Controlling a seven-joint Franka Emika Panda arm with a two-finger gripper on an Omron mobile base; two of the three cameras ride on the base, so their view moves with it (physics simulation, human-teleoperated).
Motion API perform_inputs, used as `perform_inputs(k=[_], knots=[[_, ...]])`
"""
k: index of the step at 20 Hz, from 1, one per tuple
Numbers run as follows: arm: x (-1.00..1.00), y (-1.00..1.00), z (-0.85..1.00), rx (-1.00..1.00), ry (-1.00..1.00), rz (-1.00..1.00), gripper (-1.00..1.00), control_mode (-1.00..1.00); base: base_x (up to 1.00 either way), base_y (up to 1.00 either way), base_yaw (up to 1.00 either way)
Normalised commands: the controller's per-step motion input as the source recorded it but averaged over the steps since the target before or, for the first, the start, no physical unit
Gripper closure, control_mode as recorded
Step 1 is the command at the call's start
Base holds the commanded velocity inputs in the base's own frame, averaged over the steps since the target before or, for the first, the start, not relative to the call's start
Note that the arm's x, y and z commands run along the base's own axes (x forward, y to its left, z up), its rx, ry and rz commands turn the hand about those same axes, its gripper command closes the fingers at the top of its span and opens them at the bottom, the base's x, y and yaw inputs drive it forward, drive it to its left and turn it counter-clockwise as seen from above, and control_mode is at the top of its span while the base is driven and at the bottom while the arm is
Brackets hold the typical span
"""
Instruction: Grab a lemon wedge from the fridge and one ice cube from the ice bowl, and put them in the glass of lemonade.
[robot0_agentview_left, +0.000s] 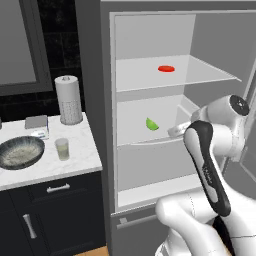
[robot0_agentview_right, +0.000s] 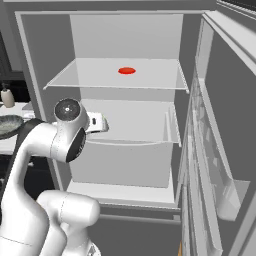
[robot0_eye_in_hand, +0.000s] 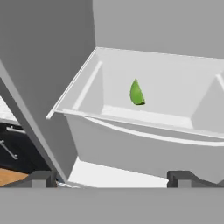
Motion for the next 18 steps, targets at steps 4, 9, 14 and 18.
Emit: perform_inputs(k=[4, 9, 14, 18], knots=[[0.81, 0.32, -0.33, 0.00, -0.01, -0.02, -1.00, -1.00, 0.00, 0.00, 0.00], [0.86, 0.09, -0.36, 0.00, 0.03, -0.01, -1.00, -1.00, 0.00, 0.00, 0.00], [0.82, 0.00, 0.00, -0.02, 0.25, -0.03, -1.00, -1.00, 0.00, 0.00, 0.00], [0.74, -0.02, -0.02, 0.00, 0.21, 0.00, -1.00, -1.00, 0.00, 0.00, 0.00]])
